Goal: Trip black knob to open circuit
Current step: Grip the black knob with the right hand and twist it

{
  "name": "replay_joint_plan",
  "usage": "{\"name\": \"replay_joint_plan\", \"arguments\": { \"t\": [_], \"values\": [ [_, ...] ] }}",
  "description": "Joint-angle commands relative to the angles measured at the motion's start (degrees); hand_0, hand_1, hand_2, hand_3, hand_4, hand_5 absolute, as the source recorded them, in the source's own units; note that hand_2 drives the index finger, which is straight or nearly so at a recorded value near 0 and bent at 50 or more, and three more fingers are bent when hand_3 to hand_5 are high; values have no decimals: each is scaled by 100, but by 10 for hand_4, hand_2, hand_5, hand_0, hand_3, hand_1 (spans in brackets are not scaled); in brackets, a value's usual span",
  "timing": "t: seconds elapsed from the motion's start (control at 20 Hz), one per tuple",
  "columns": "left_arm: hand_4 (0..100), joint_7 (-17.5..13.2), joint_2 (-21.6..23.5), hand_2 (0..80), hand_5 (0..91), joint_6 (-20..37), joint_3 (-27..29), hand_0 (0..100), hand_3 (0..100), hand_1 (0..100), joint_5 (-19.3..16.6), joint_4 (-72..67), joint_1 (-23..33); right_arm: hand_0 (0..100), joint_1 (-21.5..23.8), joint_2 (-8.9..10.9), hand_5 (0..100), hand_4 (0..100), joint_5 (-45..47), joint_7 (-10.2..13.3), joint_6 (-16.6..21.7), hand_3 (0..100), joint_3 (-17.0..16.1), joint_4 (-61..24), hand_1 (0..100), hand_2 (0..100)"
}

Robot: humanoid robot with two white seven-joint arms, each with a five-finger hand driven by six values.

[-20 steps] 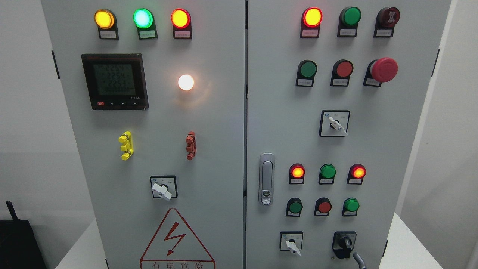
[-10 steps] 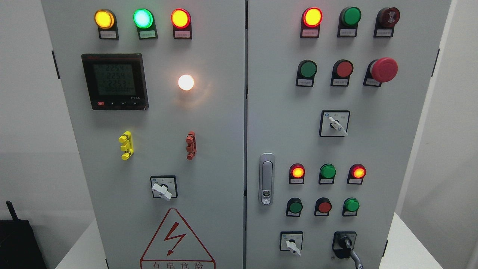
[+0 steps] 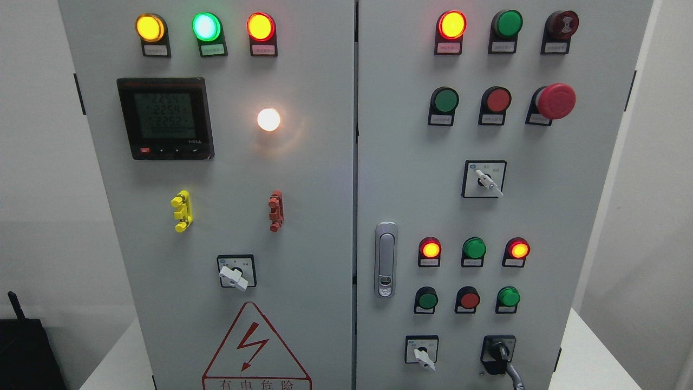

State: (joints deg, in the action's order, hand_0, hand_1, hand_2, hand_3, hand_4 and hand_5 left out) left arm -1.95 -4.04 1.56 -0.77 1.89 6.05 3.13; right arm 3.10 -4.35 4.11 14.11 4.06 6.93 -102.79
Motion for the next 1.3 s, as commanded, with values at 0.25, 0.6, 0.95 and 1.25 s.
{"name": "replay_joint_plan", "arguments": {
  "t": [0.25, 0.6, 0.95, 1.25],
  "values": [
    [0, 1, -9, 0, 0, 2, 7, 120, 0, 389, 14, 1, -23, 0, -29, 13, 999, 1000, 2, -31, -46, 1000, 107, -127, 64, 21],
    [0, 1, -9, 0, 0, 11, 7, 120, 0, 389, 14, 1, -23, 0, -29, 13, 999, 1000, -7, -31, -46, 1000, 107, -127, 64, 22],
    [0, 1, -9, 0, 0, 11, 7, 120, 0, 389, 14, 1, -14, 0, -55, 13, 999, 1000, -7, -31, -46, 1000, 213, -127, 64, 22],
    [0, 1, -9, 0, 0, 11, 7, 120, 0, 389, 14, 1, -14, 0, -82, 13, 999, 1000, -7, -31, -46, 1000, 222, -127, 63, 22]
  ]
}}
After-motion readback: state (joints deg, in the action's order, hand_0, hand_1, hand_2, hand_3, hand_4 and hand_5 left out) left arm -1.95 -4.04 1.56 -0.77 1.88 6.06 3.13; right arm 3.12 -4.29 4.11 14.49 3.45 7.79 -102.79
